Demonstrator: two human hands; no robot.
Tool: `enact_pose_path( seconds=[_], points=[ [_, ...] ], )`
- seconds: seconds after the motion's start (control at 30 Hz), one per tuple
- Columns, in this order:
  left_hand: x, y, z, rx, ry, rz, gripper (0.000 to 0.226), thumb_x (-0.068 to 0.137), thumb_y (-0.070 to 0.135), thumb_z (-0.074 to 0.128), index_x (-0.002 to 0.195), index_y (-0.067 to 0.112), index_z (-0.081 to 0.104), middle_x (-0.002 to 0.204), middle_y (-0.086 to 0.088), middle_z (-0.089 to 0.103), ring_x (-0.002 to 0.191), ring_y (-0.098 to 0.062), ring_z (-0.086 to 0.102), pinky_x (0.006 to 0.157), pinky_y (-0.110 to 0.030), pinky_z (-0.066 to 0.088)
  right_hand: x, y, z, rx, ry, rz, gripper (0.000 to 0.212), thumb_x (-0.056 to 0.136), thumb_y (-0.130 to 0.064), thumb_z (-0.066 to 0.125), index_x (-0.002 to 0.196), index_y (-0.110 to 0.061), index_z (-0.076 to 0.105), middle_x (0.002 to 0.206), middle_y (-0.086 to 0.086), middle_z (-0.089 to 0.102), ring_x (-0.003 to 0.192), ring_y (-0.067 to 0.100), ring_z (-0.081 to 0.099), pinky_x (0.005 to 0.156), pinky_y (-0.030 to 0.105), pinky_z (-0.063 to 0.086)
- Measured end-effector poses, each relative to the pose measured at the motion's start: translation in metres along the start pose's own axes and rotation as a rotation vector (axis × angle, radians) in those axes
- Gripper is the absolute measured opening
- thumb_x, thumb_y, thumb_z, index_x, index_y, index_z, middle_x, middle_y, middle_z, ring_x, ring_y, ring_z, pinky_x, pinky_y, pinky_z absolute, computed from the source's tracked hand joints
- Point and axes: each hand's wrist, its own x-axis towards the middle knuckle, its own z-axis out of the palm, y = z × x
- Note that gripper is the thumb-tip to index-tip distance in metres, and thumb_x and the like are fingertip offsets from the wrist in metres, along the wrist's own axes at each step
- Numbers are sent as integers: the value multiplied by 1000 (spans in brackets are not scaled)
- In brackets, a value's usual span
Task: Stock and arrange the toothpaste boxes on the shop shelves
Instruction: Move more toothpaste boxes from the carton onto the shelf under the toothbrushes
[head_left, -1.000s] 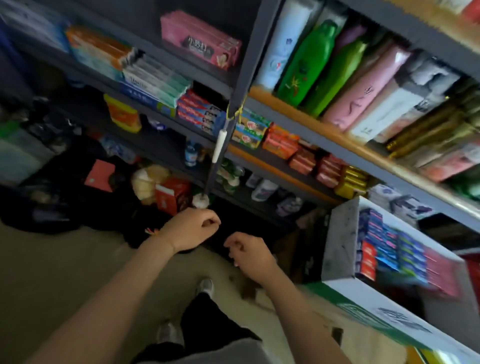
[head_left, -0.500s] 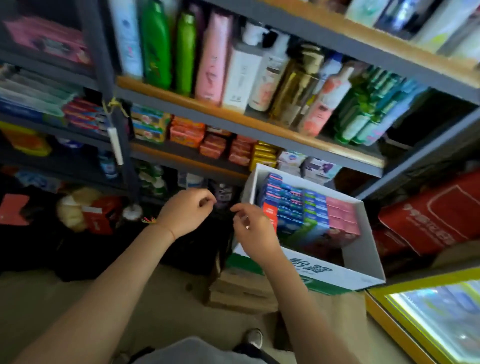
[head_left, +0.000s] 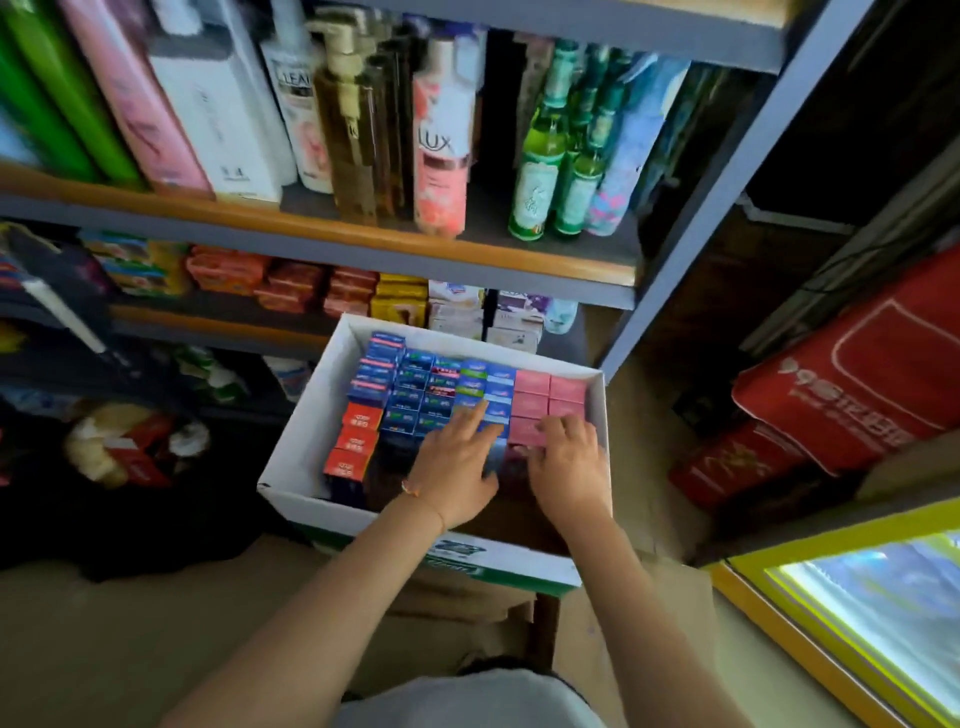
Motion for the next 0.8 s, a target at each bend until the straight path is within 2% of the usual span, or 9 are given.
enact_pose_path(
  seconds=[0.2,0.27,0.4,0.47,0.53,0.6,0.7,0.77,0.8],
  points=[
    [15,6,10,124,-152,-103,80,97,36,53,157,35,-1,165,3,-14,152,-24,-11,121,-52,11,-6,13,12,-166,-163,-18,54,71,-18,69,123,-11,57,126,14,56,123,34,49,105,52,37],
    [17,3,11,151,-184,-122,81,98,38,52,156,38,-3,165,2,-15,152,-24,-12,121,-54,10,-13,14,16,-210,-158,-32,56,69,-13,72,123,-9,57,120,16,59,119,36,52,102,53,42],
    [16,3,12,153,-237,-146,80,98,37,51,157,39,-4,164,3,-19,151,-24,-16,120,-56,8,-19,13,17,-246,-20,-42,47,70,-2,64,116,-2,62,92,18,57,81,35,56,71,46,53],
    [17,5,10,123,-254,-159,78,99,37,51,157,39,-2,164,4,-19,151,-24,-15,120,-57,7,-20,16,17,-295,-7,-43,39,68,-1,65,107,0,65,88,18,56,75,34,55,64,43,52],
    [18,6,9,106,-260,-167,77,98,39,51,156,40,0,164,5,-18,152,-24,-14,120,-58,8,-22,22,18,-347,-56,-72,29,63,-3,71,92,-2,67,86,17,59,78,34,55,67,41,51],
    [20,5,8,103,-258,-169,77,97,40,51,156,41,1,165,5,-17,152,-23,-14,120,-58,9,-21,24,9,-369,-160,-95,24,66,-9,75,89,-8,69,87,13,63,88,32,56,78,42,49],
    [21,3,0,65,-262,-160,83,92,44,59,156,38,7,166,3,-13,152,-23,-13,120,-56,9,-13,24,-12,-330,-280,-146,22,87,-17,59,108,-17,64,107,4,64,112,27,48,98,41,35],
    [19,4,-12,8,-247,-116,94,85,49,69,157,36,9,166,4,-8,152,-22,-10,121,-54,10,-2,20,-34,-258,-339,-155,24,89,-27,56,111,-21,62,112,1,62,114,25,47,96,39,34],
    [17,6,-18,-67,-246,-92,100,81,50,74,157,36,10,166,5,-3,152,-20,-6,122,-52,12,4,17,-48,-181,-341,-144,21,87,-32,58,105,-22,63,107,0,63,108,24,51,91,38,36]
  ],
)
